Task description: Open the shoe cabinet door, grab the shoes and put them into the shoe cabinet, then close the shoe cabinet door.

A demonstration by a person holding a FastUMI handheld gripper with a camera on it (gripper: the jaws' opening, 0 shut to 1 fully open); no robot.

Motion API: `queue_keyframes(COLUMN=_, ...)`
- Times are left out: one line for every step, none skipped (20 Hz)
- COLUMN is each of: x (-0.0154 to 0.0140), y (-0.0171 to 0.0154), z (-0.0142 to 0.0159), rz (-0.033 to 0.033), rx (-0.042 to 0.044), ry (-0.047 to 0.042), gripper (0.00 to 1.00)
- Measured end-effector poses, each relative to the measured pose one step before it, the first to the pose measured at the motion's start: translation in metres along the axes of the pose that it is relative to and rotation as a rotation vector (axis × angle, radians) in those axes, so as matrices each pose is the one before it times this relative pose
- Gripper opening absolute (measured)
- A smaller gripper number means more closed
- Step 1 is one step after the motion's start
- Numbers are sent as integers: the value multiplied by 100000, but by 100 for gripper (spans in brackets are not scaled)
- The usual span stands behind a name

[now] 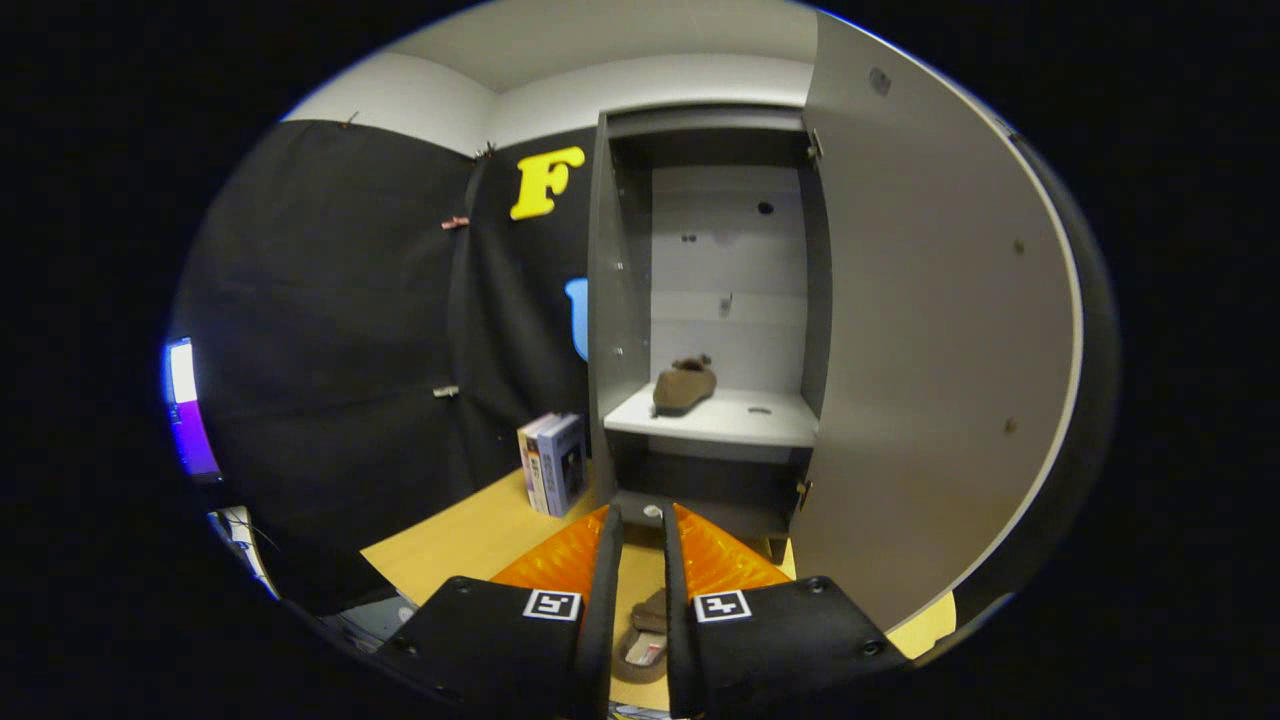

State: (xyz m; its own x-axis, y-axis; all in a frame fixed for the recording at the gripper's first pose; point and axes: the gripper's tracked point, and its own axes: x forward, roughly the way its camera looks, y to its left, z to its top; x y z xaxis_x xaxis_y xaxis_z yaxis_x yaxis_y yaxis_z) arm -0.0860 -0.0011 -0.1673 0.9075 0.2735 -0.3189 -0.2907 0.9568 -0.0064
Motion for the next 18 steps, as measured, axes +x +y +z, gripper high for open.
queue_keyframes(x=856, y=552, z=-1922, rz=-1339, rx=-175, ry=3909, gripper=27)
queue_keyframes(x=913, y=585, z=-1999, rz=-664, rx=1073, ry=4135, gripper=27)
queue_keyframes(x=1087, y=499, z=-2005, rz=-506, rx=2562, ry=4084, gripper=27)
queue_keyframes(x=1119, y=247, z=-1879, rz=-877, rx=3365, ry=4176, gripper=27)
queue_keyframes(x=1245, y=100, z=-1943, rz=-895, rx=3662, ry=4280, gripper=27)
queue_keyframes(x=1084, y=-13, z=-1974, rz=-1371, rx=2904, ry=4531, gripper=27)
queue_keyframes(x=1331, y=-99, z=-1954, rz=-1500, rx=1376, ry=4384, gripper=27)
queue_keyframes(x=1062, y=-29, z=-1945, rz=-941, rx=130, ry=4735, gripper=27)
queue_keyframes(x=1159, y=-136, z=-1927, rz=-1179, rx=36, ry=4603, gripper=29)
queue_keyframes(x=1090, y=-76, z=-1582, rz=-764, rx=374, ry=3731, gripper=29)
queue_keyframes(x=1169, y=-250, z=-1347, rz=-1347, rx=526, ry=3202, gripper=28)
queue_keyframes(x=1104, y=-283, z=-1226, rz=-1429, rx=340, ry=2848, gripper=28)
queue_keyframes(x=991, y=-188, z=-1176, rz=-1059, rx=-587, ry=2696, gripper=28)
queue_keyframes(x=780, y=-20, z=-576, rz=-140, rx=-104, ry=1818, gripper=28)
queue_keyframes(x=589, y=-155, z=-556, rz=-671, rx=379, ry=797, gripper=28)
queue_keyframes(x=508, y=-172, z=-183, rz=-598, rx=694, ry=-21, gripper=28)
queue_keyframes(x=752, y=-204, z=-249, rz=-968, rx=339, ry=-289, gripper=28)
queue_keyframes(x=717, y=-317, z=-324, rz=-1034, rx=307, ry=-99, gripper=28)
